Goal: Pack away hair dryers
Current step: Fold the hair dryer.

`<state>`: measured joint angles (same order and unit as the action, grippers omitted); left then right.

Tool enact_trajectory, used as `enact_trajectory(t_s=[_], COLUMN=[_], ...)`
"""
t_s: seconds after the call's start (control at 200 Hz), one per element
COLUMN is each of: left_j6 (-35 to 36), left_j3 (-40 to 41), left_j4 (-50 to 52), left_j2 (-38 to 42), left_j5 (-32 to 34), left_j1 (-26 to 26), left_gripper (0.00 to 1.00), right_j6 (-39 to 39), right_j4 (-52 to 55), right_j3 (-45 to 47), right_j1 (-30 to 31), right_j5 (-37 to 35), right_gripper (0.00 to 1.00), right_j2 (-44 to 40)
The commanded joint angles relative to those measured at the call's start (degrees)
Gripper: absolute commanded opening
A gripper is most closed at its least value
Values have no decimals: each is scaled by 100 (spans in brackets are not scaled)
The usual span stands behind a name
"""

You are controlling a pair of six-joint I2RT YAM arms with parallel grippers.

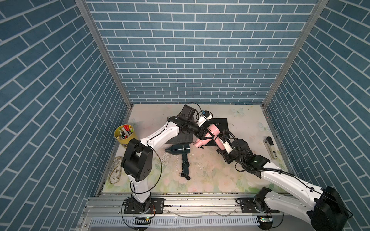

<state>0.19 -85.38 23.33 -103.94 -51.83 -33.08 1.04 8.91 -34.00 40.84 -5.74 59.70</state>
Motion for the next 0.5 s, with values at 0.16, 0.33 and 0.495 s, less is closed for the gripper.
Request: enact_trajectory(t_s=[0.16, 0.33, 0.495], left_j6=[-405, -942, -1686], left_j3=[264, 519, 801], left_j4=[-812, -1683, -2819], left_j2=[370, 437, 438], left_j5=[-417, -439, -537], left_j1=[-36, -33, -46], left_gripper=[22, 19, 18], right_j6=[-77, -293, -470], right_j4=[-345, -576, -803], right_j3=[-114, -42, -4], right_j1=[-19, -12, -17], right_j5=[332, 634, 871], right_gripper=[48, 45, 39], right_j2=[116, 96, 87])
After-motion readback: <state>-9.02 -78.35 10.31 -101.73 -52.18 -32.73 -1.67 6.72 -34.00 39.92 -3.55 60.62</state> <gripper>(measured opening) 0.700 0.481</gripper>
